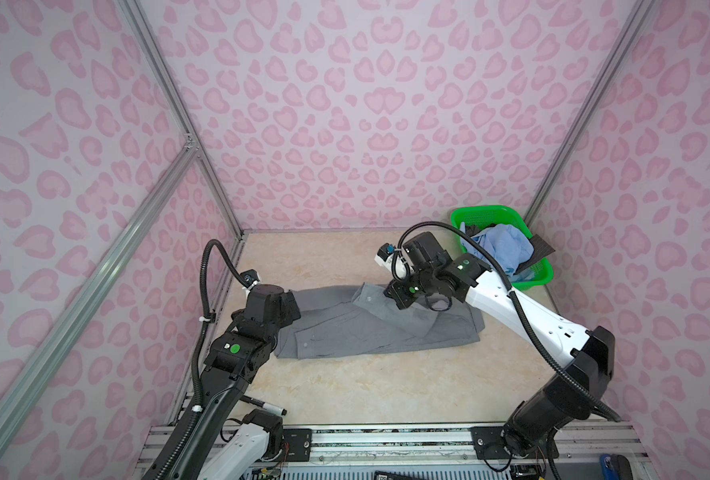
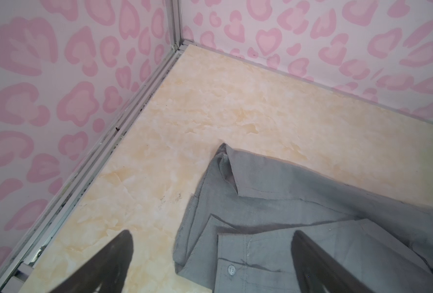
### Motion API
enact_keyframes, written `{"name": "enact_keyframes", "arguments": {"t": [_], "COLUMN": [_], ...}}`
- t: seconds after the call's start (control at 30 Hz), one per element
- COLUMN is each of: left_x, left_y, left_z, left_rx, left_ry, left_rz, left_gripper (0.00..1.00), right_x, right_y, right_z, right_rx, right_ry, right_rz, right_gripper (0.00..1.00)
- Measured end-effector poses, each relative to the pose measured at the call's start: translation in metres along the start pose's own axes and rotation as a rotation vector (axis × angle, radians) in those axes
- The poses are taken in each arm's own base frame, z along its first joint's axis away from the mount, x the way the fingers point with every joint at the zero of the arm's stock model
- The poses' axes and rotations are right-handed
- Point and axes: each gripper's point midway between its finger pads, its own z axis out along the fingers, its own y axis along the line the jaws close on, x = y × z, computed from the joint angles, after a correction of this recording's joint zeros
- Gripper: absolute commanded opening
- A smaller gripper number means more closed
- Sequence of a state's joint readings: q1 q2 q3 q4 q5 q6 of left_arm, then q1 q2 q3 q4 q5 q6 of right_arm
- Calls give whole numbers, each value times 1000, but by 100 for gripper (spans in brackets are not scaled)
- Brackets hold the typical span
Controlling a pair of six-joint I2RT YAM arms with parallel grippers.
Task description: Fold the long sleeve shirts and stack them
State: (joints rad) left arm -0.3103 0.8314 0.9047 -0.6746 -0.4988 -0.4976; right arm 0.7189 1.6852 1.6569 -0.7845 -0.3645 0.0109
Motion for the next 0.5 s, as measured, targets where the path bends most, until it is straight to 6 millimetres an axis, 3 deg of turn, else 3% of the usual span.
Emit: {"name": "enact_keyframes", "arguments": {"t": [0.07,0.23,0.5], "left_x": [-2,-6,-7], "left_y": [5,11,15], "left_z": [-1,-2,-1], "left_rx": [-22,-59,-87], "left_ry": [-17,-37,-44], "left_rz": [-6,-10,-5], "left_gripper": [98,98,98], "right_x": [-23,-50,-56], "right_y": [6,17,32], "right_z": [14,57,131], "right_rx": [-43,-133,-249], "right_ry": [-17,26,130], "right_rz": [-26,-67,-115], "right_gripper": [0,0,0]}}
